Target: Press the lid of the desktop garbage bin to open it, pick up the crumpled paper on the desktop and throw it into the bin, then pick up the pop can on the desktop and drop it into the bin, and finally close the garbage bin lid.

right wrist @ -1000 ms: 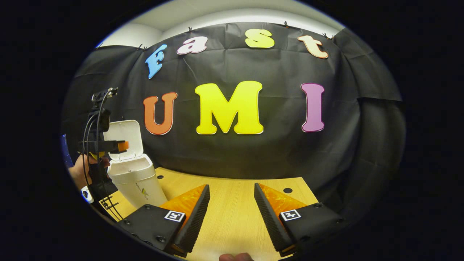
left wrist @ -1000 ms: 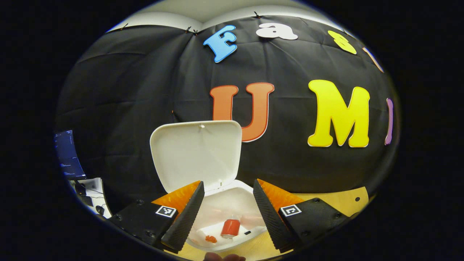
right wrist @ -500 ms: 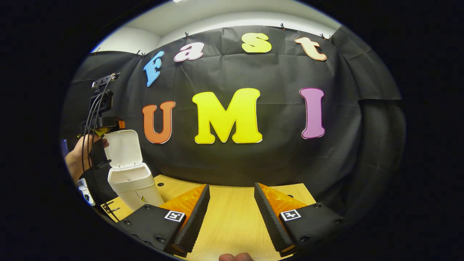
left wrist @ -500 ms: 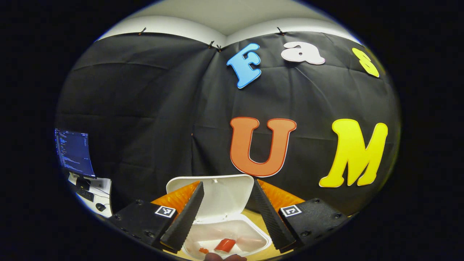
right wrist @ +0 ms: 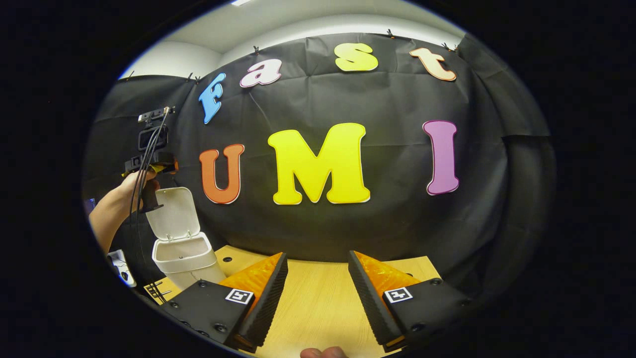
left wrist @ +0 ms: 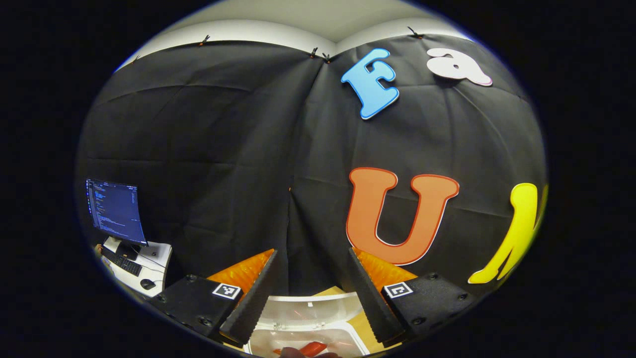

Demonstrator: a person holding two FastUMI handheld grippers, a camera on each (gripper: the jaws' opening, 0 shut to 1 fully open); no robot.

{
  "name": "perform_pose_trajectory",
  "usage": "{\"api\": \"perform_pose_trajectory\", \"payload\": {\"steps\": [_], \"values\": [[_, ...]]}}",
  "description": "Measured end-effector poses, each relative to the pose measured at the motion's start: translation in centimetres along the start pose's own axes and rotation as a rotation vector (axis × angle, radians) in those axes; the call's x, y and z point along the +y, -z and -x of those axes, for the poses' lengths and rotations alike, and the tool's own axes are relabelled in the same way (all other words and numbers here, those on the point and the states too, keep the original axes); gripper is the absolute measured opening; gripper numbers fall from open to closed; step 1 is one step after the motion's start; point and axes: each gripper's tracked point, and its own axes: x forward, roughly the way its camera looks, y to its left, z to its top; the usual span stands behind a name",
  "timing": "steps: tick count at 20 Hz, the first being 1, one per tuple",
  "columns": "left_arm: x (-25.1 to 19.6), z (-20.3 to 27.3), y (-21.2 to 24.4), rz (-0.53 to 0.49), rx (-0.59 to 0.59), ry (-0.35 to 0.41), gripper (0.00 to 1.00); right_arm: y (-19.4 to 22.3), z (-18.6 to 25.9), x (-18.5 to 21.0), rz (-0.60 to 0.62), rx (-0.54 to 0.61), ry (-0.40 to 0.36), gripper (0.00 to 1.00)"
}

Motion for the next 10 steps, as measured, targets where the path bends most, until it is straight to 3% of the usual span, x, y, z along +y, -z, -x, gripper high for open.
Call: {"api": "perform_pose_trajectory", "payload": {"steps": [5, 10], "values": [[0.4, -1.5, 3.4, -0.013, 0.118, -0.022, 0.89, 0.5, 0.0, -1.2, -0.025, 0.015, 0.026, 0.8], [0.4, -0.3, 4.4, -0.007, 0.162, -0.048, 0.89, 0.6, 0.8, -1.6, -0.026, 0.005, 0.025, 0.8]]}}
